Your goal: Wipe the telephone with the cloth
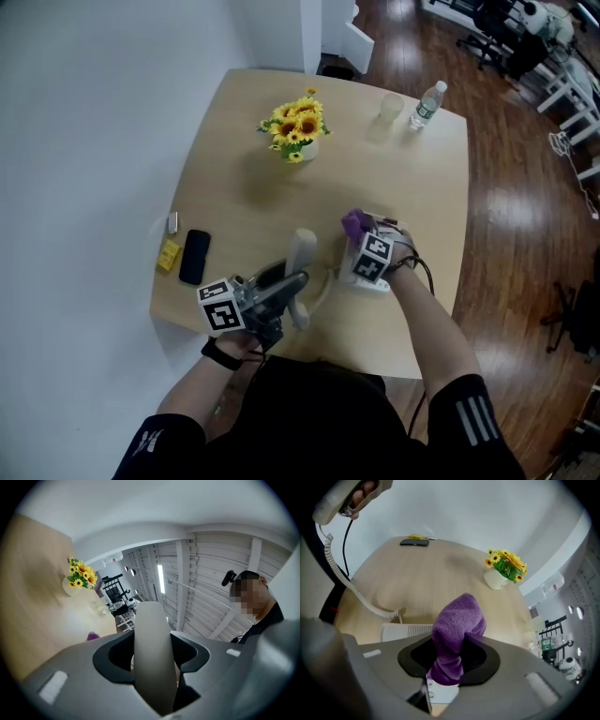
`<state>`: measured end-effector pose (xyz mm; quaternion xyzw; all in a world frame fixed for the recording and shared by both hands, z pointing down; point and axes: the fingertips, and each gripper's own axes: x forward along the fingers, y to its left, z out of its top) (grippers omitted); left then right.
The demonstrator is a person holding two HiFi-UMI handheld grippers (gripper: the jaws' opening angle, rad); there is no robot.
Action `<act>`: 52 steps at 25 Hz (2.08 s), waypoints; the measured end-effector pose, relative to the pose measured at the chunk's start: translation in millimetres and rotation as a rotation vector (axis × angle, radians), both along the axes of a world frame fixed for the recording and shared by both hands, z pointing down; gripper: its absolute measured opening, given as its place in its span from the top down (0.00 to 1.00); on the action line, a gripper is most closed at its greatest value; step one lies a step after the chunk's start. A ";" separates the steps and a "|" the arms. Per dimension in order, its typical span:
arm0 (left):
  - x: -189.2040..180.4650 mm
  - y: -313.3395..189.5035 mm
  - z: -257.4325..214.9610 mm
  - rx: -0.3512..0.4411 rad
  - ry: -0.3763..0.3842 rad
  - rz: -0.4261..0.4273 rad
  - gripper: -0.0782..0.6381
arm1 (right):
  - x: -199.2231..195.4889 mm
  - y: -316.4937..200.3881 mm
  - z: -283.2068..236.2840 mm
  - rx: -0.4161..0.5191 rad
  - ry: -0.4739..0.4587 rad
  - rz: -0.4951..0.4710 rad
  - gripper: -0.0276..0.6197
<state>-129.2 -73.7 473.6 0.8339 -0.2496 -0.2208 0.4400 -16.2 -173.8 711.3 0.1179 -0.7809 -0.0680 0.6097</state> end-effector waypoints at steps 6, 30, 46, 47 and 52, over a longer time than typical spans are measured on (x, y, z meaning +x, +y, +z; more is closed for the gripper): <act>7.3 -8.8 -2.6 0.013 -0.005 0.009 0.59 | -3.6 41.1 14.2 0.003 -0.038 -0.040 0.76; 34.7 -4.7 10.2 -0.013 -0.056 0.008 0.59 | -5.8 168.8 21.4 -0.360 -0.147 -0.078 0.76; 92.0 -71.7 150.0 -0.262 -0.651 -0.140 0.58 | 91.7 174.6 -118.6 -0.112 -0.671 0.361 0.75; 97.8 -74.8 159.2 -0.274 -0.691 -0.136 0.59 | 101.1 173.7 -123.2 -0.108 -0.694 0.399 0.75; 119.4 -87.7 202.9 -0.311 -0.875 -0.103 0.59 | 132.9 175.4 -132.0 -0.089 -0.727 0.472 0.75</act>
